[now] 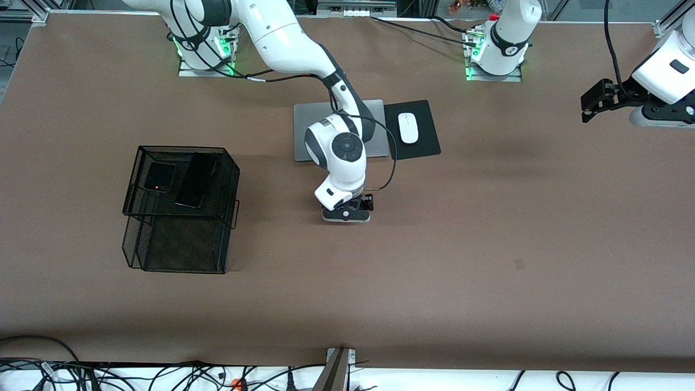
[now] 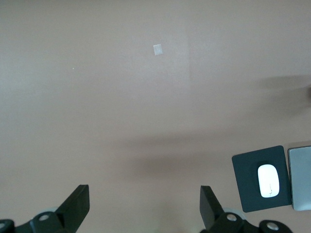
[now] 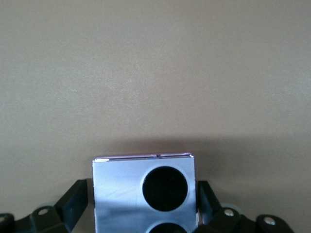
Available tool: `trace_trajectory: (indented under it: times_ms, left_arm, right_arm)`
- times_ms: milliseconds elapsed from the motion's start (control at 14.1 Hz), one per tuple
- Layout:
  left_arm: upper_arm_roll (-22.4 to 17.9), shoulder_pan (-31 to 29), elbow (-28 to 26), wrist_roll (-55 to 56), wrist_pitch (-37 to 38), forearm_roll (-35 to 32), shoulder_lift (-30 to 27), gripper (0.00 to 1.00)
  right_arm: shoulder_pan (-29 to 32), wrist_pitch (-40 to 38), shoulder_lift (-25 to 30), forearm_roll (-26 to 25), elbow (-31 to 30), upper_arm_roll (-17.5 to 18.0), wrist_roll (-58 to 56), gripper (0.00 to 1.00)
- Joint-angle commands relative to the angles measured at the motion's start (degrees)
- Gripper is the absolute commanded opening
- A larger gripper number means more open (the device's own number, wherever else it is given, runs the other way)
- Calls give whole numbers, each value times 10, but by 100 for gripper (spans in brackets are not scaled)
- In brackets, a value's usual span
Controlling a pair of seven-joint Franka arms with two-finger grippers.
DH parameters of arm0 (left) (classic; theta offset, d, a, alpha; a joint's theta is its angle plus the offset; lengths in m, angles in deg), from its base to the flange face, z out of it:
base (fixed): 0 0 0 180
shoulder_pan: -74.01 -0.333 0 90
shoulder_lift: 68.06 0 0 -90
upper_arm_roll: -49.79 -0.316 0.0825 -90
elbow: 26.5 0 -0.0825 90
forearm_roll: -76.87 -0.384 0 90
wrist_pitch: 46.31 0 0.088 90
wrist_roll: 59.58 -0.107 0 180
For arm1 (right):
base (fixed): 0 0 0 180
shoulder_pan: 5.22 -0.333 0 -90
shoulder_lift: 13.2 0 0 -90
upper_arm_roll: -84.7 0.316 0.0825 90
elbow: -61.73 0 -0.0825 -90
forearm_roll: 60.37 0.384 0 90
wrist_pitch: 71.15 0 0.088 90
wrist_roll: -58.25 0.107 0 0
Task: Place phones with both arms
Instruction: 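Grasp the white flip phone with the right gripper and lift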
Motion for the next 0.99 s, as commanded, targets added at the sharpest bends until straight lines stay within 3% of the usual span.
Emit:
trace_trajectory:
  times_ms: [0, 71, 212, 354, 637, 920]
  left_arm:
    - [6, -7, 9, -5, 13, 10, -7, 100]
    - [6, -7, 9, -5, 14, 10, -7, 100]
    - [6, -6, 9, -5, 14, 11, -7, 100]
    - [6, -5, 8, -4, 15, 16, -7, 100]
    - [6, -6, 8, -3, 15, 16, -6, 100]
    - [3, -9, 11, 20, 6, 64, -6, 100]
  right_arm:
    - [-1, -3, 5, -8, -8, 3, -6, 72]
    - [-1, -3, 5, -7, -8, 4, -8, 46]
    - [-1, -4, 6, -5, -8, 4, -7, 22]
    - [3, -18, 16, -3, -8, 2, -8, 4]
    - [28, -123, 89, -2, -8, -40, -13, 0]
    - [47, -242, 148, -3, -8, -129, -117, 0]
